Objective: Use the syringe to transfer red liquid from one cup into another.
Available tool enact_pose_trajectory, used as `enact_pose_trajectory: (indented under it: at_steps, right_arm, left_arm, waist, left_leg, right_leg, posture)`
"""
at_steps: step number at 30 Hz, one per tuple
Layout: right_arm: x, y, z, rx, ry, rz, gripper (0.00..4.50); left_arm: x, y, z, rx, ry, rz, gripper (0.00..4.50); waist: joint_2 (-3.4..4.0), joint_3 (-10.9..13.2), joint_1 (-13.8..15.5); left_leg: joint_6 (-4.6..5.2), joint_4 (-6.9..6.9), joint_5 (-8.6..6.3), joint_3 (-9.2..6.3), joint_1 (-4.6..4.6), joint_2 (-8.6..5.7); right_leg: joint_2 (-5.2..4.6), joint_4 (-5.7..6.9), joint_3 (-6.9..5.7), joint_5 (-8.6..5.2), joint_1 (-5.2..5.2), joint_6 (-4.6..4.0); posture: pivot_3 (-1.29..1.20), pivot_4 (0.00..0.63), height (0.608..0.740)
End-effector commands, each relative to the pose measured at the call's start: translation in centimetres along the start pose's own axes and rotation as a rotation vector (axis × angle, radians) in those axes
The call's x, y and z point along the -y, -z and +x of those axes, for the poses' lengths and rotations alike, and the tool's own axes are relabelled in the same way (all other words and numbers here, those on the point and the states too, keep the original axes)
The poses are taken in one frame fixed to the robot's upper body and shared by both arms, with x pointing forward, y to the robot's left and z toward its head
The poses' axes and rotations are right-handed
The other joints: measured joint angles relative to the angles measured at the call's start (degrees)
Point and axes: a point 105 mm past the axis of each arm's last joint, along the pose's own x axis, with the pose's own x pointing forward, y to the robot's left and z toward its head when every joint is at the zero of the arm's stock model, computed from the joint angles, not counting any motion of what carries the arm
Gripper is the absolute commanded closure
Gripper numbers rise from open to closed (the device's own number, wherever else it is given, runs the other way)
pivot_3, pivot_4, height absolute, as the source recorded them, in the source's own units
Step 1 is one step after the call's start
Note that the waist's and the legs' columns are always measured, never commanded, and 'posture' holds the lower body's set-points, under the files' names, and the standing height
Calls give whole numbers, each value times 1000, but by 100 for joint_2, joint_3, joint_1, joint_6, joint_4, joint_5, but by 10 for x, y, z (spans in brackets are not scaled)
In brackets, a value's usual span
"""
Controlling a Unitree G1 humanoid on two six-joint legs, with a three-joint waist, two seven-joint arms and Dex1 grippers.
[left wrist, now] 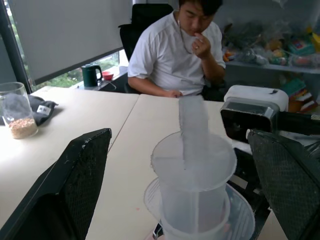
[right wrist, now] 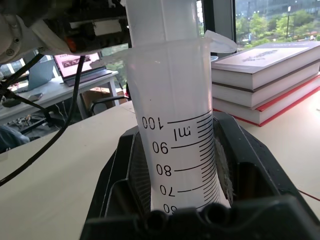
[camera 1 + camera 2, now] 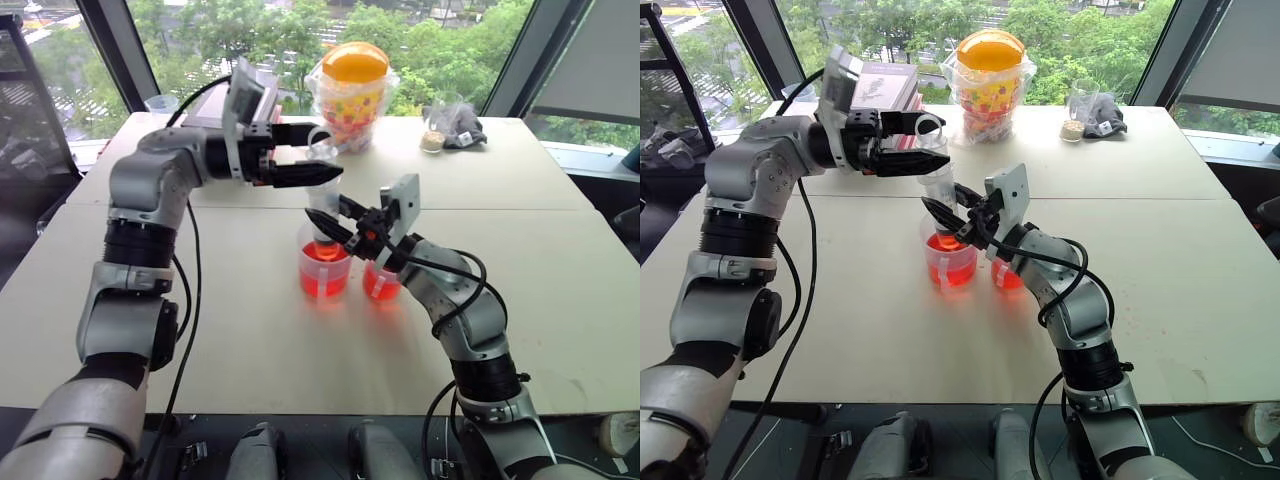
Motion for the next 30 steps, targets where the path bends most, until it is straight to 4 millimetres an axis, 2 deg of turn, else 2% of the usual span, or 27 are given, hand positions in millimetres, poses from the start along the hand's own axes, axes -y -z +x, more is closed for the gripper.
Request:
enact_pose_trajectory:
  at_steps: [1, 4, 8, 14, 16, 18, 21, 24, 30]
  right_arm:
    - [2, -30, 0, 96, 11, -27, 3127]
    - [6, -30, -2, 97, 31, -13, 3127]
    - [11, -37, -5, 111, 52, -9, 3127]
    - [35, -91, -26, 221, 158, -44, 3127]
    - [39, -102, -37, 234, 189, -57, 3127]
    - [41, -105, -48, 220, 218, -77, 3127]
    - [41, -96, -62, 181, 255, -76, 3127]
    - [39, -76, -72, 121, 288, -66, 3127]
    - [39, -49, -82, 59, 337, -53, 3127]
  left_arm:
    - [4, -24, -14, 65, -15, 44, 71]
    - [5, -39, -23, 128, -40, 27, 71]
    - [6, -46, -30, 155, -56, 11, 71]
    - [2, -30, -29, 115, -71, 8, 71]
    - [1, -22, -23, 92, -60, 16, 71]
    - [0, -15, -17, 76, -42, 20, 71]
    - [-2, -9, -7, 68, -18, 27, 71]
    - [-3, -8, 3, 73, 13, 38, 71]
    - [-5, -24, 30, 117, 84, 65, 71]
  waist:
    - [0, 0, -9]
    - [0, 0, -11]
    - [0, 0, -8]
    - [0, 0, 23]
    - [0, 0, 40]
    - [0, 0, 33]
    - [0, 0, 30]
    - [0, 0, 15]
    - [-1, 0, 14]
  left_leg:
    - [0, 0, 0, 0, 0, 0]
    - [0, 0, 0, -2, 1, 1]
    - [0, 0, 0, -1, 1, 1]
    - [-1, 2, 0, 2, 1, -2]
    - [-1, 1, 0, -1, 0, -1]
    - [-1, 0, 0, 0, 0, 0]
    - [0, -2, 0, 1, 0, -1]
    - [0, -1, 0, 1, 1, -1]
    - [1, -1, -1, -1, -1, -4]
  right_leg:
    - [0, 0, 0, 0, 0, 0]
    - [1, 3, 0, 0, -1, 0]
    - [0, 3, -1, 0, 0, 0]
    - [-5, 3, -1, 0, 1, 0]
    - [-5, 2, -4, 0, 1, 0]
    - [-4, 0, -4, 0, 2, 0]
    - [-3, -5, -4, 0, 3, -1]
    - [-3, -5, -2, 0, 3, -1]
    - [-1, -8, 2, -1, 2, -1]
  posture:
    - [0, 150, 740]
    - [0, 150, 740]
    - [0, 150, 740]
    - [0, 150, 740]
    - [0, 150, 740]
    - [0, 150, 740]
    - [0, 150, 740]
    - [0, 150, 740]
    - [0, 150, 740]
